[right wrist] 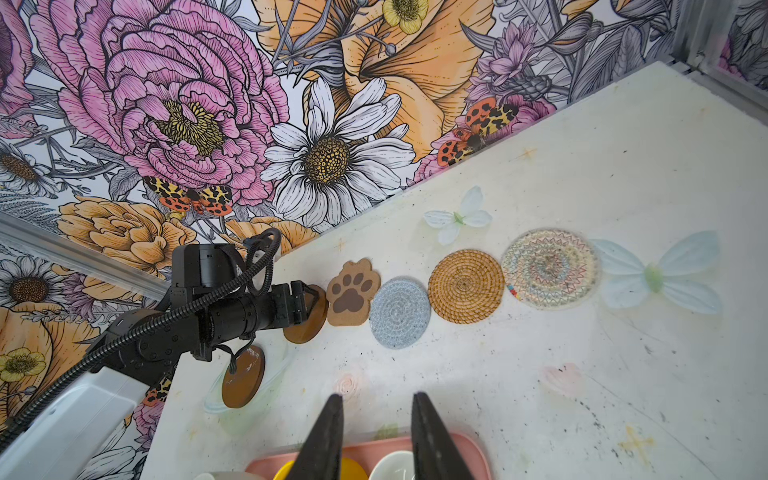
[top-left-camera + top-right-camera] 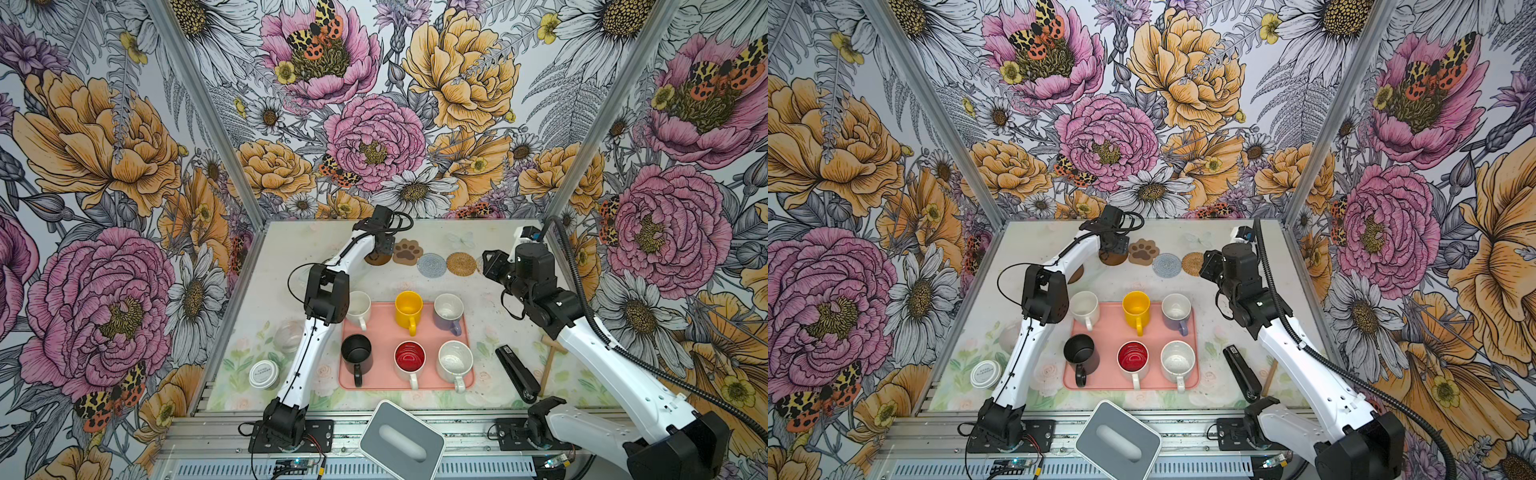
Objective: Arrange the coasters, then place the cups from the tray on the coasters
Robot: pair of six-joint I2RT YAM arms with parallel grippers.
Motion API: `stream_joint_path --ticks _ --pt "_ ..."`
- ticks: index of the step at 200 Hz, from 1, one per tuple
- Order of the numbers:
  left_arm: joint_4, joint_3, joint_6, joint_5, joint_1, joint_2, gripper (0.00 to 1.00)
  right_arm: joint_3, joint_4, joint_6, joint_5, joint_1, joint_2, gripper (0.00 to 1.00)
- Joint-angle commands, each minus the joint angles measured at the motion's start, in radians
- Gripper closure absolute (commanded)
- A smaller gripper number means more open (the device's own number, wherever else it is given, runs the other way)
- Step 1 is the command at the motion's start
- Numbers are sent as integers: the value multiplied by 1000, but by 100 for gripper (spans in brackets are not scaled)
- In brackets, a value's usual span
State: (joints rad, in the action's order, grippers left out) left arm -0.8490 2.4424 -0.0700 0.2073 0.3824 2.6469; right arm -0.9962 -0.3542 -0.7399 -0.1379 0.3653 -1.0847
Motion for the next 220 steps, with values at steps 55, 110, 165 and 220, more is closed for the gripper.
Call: stream_joint_path --ticks 55,110,165,220 --pt "-114 -11 -21 -41 12 -55 19 13 21 16 -4 -7 26 69" --pt "-114 184 -66 -27 22 43 19 20 20 17 -9 -8 41 69" --pt "-107 254 -106 -40 -2 131 19 25 19 15 -8 -7 52 69" --pt "-71 242 -126 -48 -5 146 19 25 19 15 -4 -8 46 69"
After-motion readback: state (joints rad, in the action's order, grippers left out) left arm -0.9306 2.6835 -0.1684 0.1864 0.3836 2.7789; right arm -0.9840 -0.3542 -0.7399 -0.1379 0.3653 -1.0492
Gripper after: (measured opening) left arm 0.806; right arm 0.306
